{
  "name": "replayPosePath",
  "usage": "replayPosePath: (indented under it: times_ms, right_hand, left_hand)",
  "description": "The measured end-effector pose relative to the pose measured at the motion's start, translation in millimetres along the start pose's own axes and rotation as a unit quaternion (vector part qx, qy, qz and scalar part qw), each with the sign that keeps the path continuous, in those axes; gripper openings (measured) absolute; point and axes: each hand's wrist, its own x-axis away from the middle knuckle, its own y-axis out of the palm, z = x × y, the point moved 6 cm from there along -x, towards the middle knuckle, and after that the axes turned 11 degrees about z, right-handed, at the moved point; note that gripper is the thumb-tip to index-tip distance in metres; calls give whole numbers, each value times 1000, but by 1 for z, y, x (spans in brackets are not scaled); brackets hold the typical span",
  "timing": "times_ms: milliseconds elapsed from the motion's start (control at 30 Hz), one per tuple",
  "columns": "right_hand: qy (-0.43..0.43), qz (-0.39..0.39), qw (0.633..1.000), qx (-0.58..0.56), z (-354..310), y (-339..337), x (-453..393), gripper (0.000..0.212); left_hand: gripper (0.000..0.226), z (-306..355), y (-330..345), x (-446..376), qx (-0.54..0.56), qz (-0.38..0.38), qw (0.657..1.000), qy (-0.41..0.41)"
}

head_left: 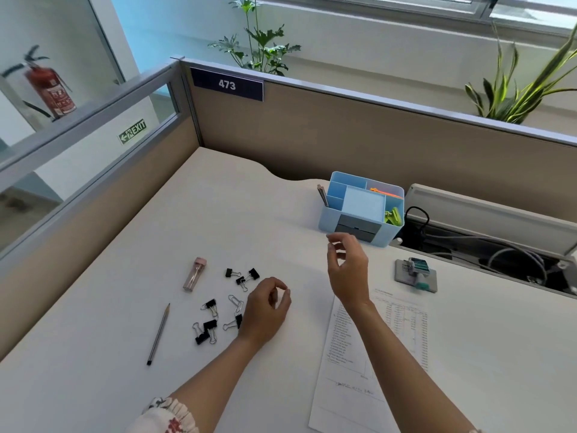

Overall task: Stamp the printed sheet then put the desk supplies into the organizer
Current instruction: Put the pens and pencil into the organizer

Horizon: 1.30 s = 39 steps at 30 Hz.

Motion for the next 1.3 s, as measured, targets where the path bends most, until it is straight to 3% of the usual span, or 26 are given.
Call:
replayPosePath:
  times_ms: [100, 267, 400, 533, 667, 767, 867, 1000, 1167, 1300]
  right_hand:
    - [6, -15, 1000, -13, -4, 5, 13, 17]
    - [34, -23, 999, -32, -8, 12, 30, 19]
    - [48, -40, 997, -43, -12, 19, 40, 19]
    - [85, -45, 994, -59, -16, 22, 46, 19]
    - [96, -58, 991, -66, -22, 24, 51, 17]
    - [107, -66, 989, -72, -24, 25, 54, 17]
    - [120, -79, 987, -73, -22, 26, 59, 18]
    - [130, -94, 983, -92, -23, 27, 65, 17]
    - [153, -131, 969, -146, -28, 34, 69, 13]
    - [170, -188, 954, -160, -32, 46, 74, 16]
  left_hand:
    - [12, 1, -39, 1, -59, 114, 992, 11]
    - [9, -15, -101, -10, -127, 262, 953, -80]
    - [24, -39, -142, -11, -260, 296, 911, -121]
    - [43, -68, -172, 12, -335, 314, 861, -219]
    - [34, -90, -176, 32, -352, 298, 846, -267]
    - [19, -95, -172, 33, -373, 275, 848, -257]
    - [19, -98, -172, 31, -374, 267, 848, -265]
    - [16, -87, -163, 24, -300, 302, 867, -260]
    - [4, -41, -115, 8, -167, 300, 936, -74]
    - [4, -3, -63, 3, -87, 212, 973, 20]
